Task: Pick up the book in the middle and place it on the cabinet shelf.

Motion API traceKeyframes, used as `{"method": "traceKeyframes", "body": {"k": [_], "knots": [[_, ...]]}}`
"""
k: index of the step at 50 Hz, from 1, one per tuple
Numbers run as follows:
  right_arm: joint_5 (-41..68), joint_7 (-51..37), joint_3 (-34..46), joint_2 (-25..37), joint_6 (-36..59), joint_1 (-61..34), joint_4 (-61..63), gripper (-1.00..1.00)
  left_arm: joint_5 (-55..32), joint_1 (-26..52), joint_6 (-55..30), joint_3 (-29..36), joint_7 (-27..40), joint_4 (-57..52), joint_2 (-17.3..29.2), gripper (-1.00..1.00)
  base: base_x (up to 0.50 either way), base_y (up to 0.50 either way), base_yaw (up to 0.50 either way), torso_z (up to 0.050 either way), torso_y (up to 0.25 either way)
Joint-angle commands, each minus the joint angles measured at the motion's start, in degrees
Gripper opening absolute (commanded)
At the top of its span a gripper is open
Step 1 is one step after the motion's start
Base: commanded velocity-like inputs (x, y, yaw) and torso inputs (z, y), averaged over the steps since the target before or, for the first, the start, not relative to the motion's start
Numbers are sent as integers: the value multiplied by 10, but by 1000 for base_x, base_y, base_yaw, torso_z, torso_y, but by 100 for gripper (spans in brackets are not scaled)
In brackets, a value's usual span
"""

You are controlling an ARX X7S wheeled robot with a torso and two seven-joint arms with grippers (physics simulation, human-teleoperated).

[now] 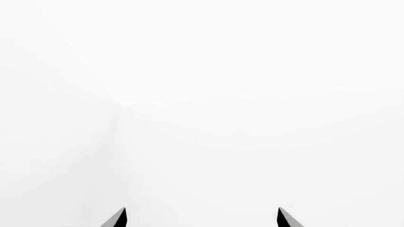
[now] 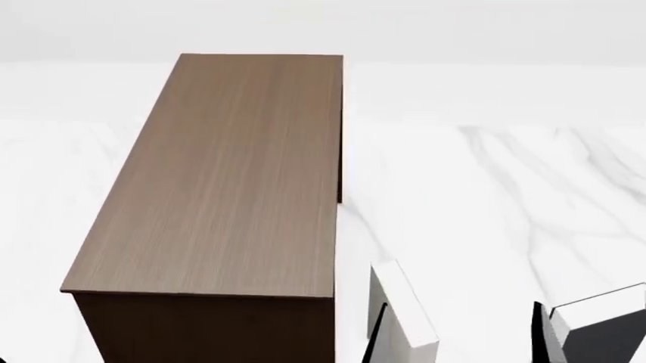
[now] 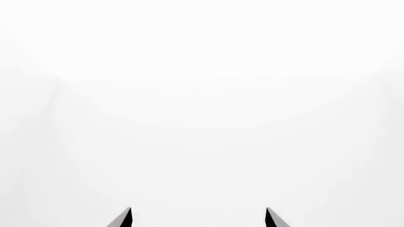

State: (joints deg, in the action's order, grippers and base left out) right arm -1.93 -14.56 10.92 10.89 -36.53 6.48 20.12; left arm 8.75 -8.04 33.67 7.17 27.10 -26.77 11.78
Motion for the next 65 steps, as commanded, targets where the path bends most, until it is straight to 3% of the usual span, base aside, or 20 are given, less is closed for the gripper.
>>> {"method": "traceKeyframes", "body": {"k": [1,14,29,56,65], "knots": [[-3,9,-5,-6,21,-3,1,100,11,-2,8,-9,-8,1,-6,100,0,0,0,0,0],[8,-6,-11,-8,79,-18,-1,100,13,-5,5,-2,-6,-2,-1,100,0,0,0,0,0],[76,-42,-48,-18,268,-96,-16,100,10,-5,0,7,-4,-2,5,100,0,0,0,0,0],[57,-113,-96,-7,321,-175,-81,100,2,-7,-14,22,-5,-6,17,100,0,0,0,0,0],[97,-167,-116,-56,365,-229,-92,100,-8,-4,-21,27,-6,-1,22,100,0,0,0,0,0]]}}
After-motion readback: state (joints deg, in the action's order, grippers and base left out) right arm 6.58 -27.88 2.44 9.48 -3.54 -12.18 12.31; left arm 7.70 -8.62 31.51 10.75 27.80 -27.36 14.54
